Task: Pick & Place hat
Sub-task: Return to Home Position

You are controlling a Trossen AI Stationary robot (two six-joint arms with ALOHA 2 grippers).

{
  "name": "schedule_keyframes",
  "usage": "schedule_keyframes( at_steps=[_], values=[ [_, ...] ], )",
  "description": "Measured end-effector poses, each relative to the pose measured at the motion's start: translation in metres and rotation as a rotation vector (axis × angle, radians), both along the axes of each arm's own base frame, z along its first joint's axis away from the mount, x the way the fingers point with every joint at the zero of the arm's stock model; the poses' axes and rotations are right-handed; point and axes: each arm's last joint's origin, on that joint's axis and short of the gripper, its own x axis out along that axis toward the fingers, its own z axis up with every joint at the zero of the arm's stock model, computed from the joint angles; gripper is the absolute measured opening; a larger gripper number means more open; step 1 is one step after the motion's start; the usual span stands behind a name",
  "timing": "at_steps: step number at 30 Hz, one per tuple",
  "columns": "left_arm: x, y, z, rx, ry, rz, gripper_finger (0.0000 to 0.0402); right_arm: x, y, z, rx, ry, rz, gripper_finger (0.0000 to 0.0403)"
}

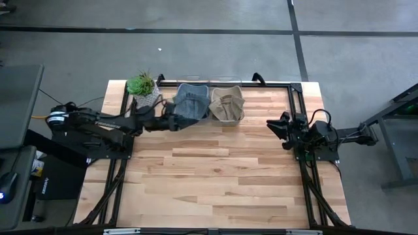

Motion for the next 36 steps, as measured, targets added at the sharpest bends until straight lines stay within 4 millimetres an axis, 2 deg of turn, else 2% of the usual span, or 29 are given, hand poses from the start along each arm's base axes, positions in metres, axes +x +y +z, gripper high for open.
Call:
schedule_keyframes(
  at_steps=[7,18,36],
  values=[
    [-0.045,-0.003,-0.031,-0.032,-0.114,0.086,0.0000,0.000,0.000,-0.001,0.003,0.011,-0.016,0.0105],
    [-0.100,-0.008,-0.054,-0.032,-0.190,0.152,0.0000,0.001,0.000,-0.004,-0.001,0.042,-0.016,0.0105],
    [-0.131,-0.014,-0.059,0.081,-0.055,0.111,0.0000,0.002,0.000,-0.009,-0.064,0.112,-0.027,0.0105]
  ],
)
